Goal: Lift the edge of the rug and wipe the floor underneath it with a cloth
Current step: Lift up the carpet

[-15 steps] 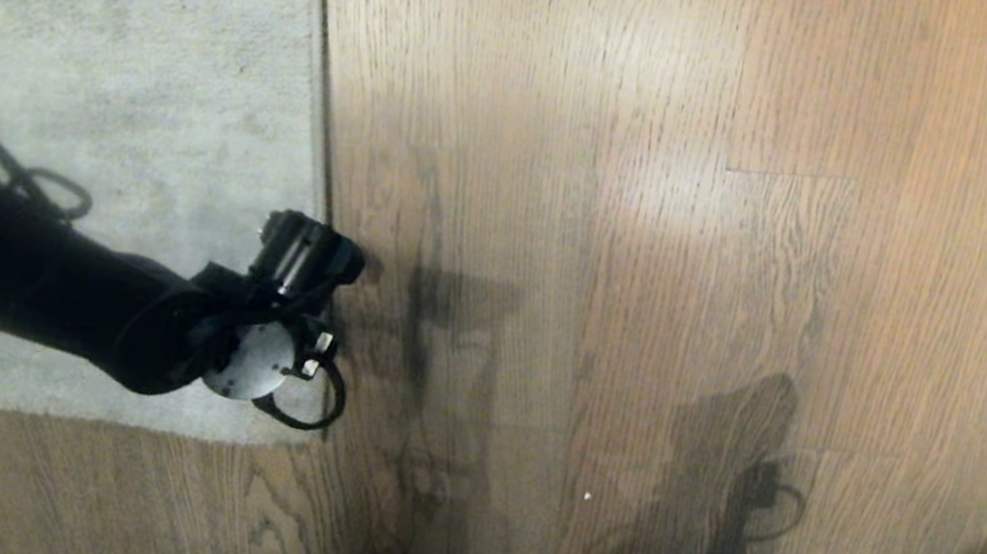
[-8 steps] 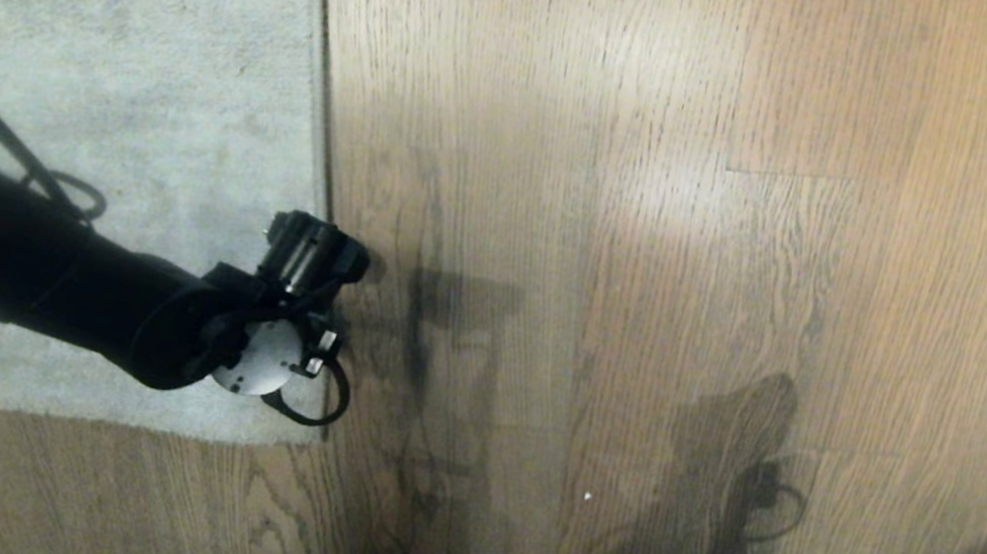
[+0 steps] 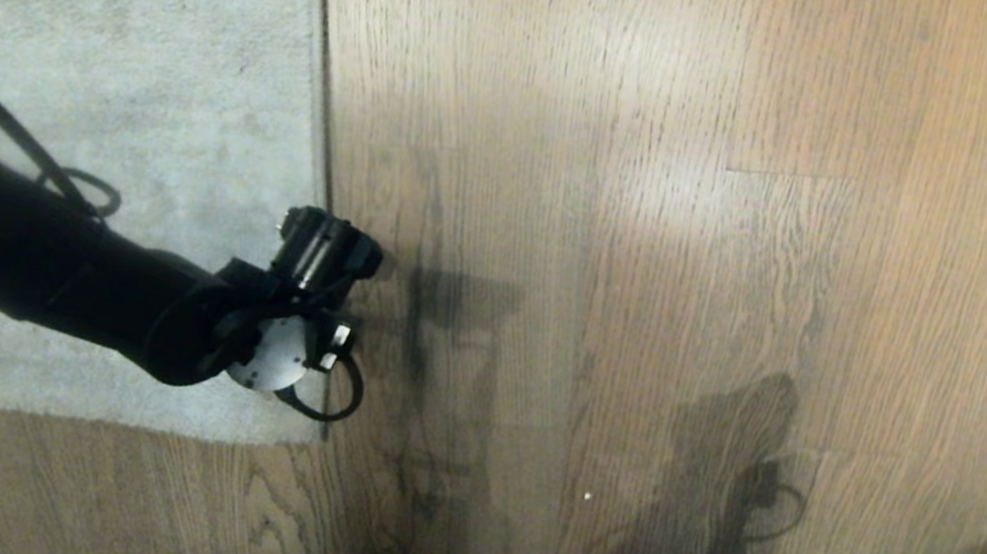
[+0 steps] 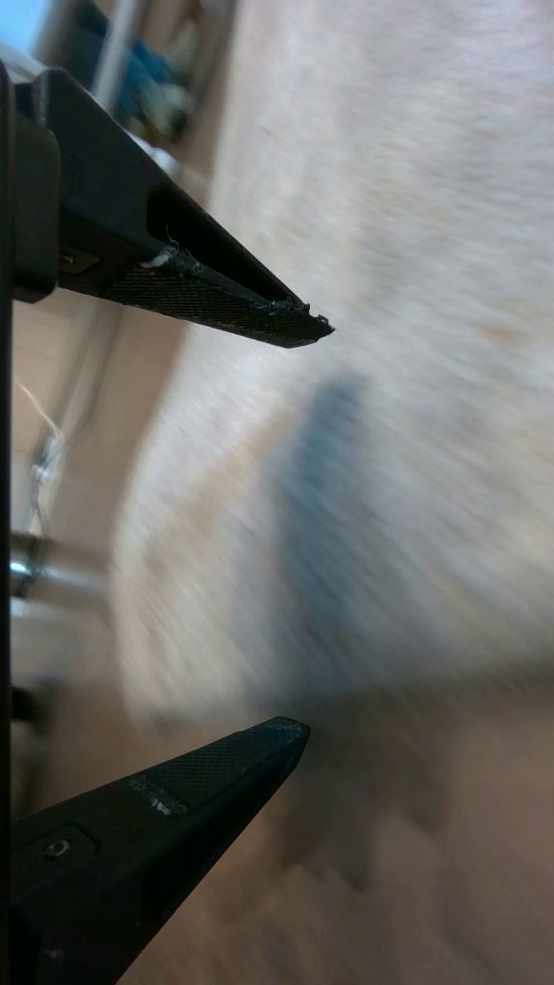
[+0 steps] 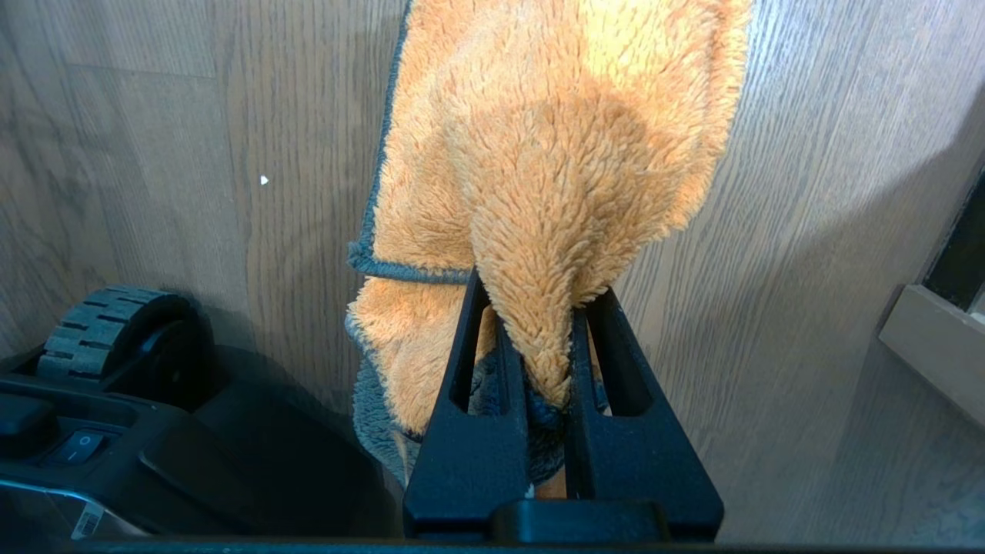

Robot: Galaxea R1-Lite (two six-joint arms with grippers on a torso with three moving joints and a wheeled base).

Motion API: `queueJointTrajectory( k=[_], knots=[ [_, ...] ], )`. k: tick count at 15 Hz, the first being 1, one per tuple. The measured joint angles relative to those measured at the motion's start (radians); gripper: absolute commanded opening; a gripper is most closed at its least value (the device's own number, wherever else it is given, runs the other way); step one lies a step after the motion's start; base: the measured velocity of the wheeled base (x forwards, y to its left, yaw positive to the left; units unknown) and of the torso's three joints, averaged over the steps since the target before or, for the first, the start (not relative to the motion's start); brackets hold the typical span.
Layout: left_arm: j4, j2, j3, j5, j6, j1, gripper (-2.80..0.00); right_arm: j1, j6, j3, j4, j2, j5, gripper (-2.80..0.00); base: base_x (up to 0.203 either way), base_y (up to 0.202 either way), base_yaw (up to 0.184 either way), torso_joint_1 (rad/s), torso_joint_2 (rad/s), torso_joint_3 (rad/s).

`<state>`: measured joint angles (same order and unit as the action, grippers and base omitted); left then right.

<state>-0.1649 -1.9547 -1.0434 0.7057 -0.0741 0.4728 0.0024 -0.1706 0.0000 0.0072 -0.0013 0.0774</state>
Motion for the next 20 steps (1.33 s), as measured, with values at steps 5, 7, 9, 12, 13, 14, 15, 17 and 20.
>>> queueJointTrajectory(
  k=[5,7,9,12,13,14,15,17,20],
  knots=[
    [0.003,-0.011,-0.006,0.002,0.001,0.001,0.0,0.0,0.0,0.0,0.0,0.0,0.0,-2.8,0.0,0.0,0.0,0.0,0.0,0.0],
    [0.005,-0.012,-0.006,0.003,0.004,-0.013,0.0,0.0,0.0,0.0,0.0,0.0,0.0,-2.8,0.0,0.0,0.0,0.0,0.0,0.0],
    [0.006,-0.007,0.001,0.002,0.011,-0.031,0.0,0.0,0.0,0.0,0.0,0.0,0.0,-2.8,0.0,0.0,0.0,0.0,0.0,0.0],
    [0.007,0.009,0.009,0.002,0.025,-0.06,0.0,0.0,0.0,0.0,0.0,0.0,0.0,-2.8,0.0,0.0,0.0,0.0,0.0,0.0],
    [0.006,0.014,0.013,0.002,0.028,-0.067,0.0,0.0,0.0,0.0,0.0,0.0,0.0,-2.8,0.0,0.0,0.0,0.0,0.0,0.0],
    [0.007,0.02,0.018,0.002,0.037,-0.075,0.0,0.0,0.0,0.0,0.0,0.0,0.0,-2.8,0.0,0.0,0.0,0.0,0.0,0.0],
    [0.007,0.027,0.023,0.002,0.042,-0.084,0.0,0.0,0.0,0.0,0.0,0.0,0.0,-2.8,0.0,0.0,0.0,0.0,0.0,0.0],
    [0.01,0.045,0.03,0.002,0.051,-0.097,0.0,0.0,0.0,0.0,0.0,0.0,0.0,-2.8,0.0,0.0,0.0,0.0,0.0,0.0],
    [0.012,0.078,0.04,0.003,0.067,-0.126,0.0,0.0,0.0,0.0,0.0,0.0,0.0,-2.8,0.0,0.0,0.0,0.0,0.0,0.0]
  ],
)
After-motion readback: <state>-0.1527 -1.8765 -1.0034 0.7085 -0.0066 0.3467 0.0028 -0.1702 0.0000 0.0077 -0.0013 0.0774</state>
